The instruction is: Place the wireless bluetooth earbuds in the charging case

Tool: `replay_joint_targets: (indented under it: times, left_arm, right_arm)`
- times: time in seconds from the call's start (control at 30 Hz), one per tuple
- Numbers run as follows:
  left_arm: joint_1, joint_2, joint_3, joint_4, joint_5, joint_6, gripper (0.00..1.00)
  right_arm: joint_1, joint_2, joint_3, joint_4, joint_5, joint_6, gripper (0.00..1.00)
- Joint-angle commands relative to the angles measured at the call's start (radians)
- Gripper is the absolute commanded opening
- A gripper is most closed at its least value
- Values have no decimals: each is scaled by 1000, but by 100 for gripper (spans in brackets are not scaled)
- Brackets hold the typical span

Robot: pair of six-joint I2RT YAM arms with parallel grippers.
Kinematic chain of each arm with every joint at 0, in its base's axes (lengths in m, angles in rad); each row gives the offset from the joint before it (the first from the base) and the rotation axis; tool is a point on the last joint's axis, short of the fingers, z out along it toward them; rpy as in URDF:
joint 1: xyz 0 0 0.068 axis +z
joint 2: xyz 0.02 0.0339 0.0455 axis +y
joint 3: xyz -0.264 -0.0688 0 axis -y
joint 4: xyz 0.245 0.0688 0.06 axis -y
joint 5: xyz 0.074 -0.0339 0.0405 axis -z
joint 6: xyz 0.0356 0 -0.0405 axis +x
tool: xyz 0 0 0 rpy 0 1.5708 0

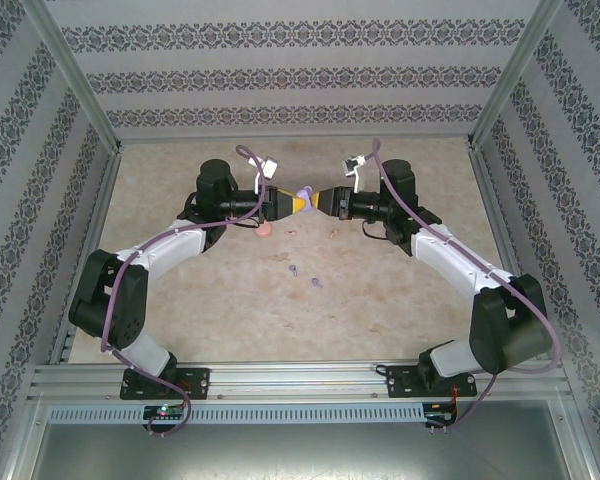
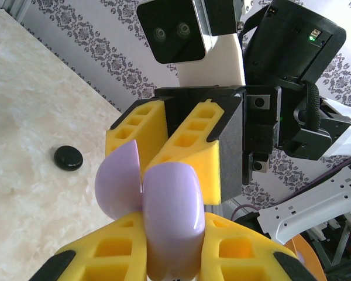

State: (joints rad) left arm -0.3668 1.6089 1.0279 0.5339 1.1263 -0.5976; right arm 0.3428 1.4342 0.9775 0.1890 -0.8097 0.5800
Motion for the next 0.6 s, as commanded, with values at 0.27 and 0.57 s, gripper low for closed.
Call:
replay_joint_targets:
  times: [0.27,0.57]
  left_arm:
    - [-9,-11,37,-8,27,38,0]
    - [-12,-10,34,-9,27,41,0]
  right_arm:
    - [16,50,21,55,-34,6,26]
    - [33,67,33,64,-56,5,24]
